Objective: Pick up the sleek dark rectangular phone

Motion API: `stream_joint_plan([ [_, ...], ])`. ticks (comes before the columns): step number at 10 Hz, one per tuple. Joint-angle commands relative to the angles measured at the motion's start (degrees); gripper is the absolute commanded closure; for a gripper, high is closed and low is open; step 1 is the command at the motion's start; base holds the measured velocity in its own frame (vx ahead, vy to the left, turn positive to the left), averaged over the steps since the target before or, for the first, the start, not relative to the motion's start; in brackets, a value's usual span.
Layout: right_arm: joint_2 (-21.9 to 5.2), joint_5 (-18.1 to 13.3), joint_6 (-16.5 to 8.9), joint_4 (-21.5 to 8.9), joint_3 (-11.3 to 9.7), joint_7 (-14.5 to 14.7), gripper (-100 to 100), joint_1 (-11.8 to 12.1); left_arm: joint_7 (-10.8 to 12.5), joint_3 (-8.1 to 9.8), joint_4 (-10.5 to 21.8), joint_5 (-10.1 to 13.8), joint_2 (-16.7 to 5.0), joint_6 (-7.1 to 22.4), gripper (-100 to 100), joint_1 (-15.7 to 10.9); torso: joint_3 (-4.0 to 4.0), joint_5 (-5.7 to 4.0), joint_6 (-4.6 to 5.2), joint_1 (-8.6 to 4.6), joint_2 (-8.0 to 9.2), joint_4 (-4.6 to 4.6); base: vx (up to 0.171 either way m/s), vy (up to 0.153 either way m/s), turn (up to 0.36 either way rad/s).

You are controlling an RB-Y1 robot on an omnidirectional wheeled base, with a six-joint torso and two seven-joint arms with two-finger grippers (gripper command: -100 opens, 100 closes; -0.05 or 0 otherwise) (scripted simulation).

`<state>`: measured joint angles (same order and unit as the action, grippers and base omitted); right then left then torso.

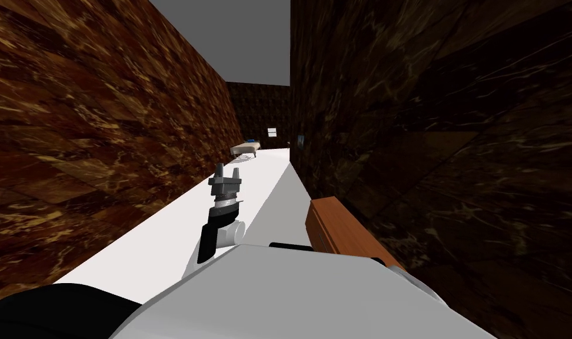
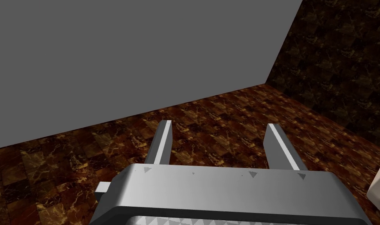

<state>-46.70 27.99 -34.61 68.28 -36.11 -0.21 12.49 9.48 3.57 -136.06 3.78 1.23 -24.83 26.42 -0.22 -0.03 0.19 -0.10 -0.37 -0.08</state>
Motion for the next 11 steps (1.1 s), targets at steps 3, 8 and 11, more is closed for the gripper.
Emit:
stream_joint_plan([
  [3,1.0,-0.7,0.5,-0.9,0.4,0.2,100,0.1,0.0,0.0,0.0,0.0,0.0,0.0,0,0.0,-0.01,0.02,0.0,0.06,-0.02,0.0,0.002,-0.02,0.013],
  [8,0.9,-0.7,0.5,-0.9,0.4,0.1,0,0.1,0.0,0.0,0.0,0.0,0.0,0.0,0,0.0,-0.01,0.02,-0.02,0.12,-0.03,0.0,0.0,0.0,0.0],
  [11,-2.7,1.2,-1.6,3.6,-0.6,-0.8,100,0.4,0.0,0.0,0.0,0.0,0.0,0.0,0,0.0,-0.01,0.06,0.0,0.28,-0.03,0.0,0.001,0.037,-0.045],
])
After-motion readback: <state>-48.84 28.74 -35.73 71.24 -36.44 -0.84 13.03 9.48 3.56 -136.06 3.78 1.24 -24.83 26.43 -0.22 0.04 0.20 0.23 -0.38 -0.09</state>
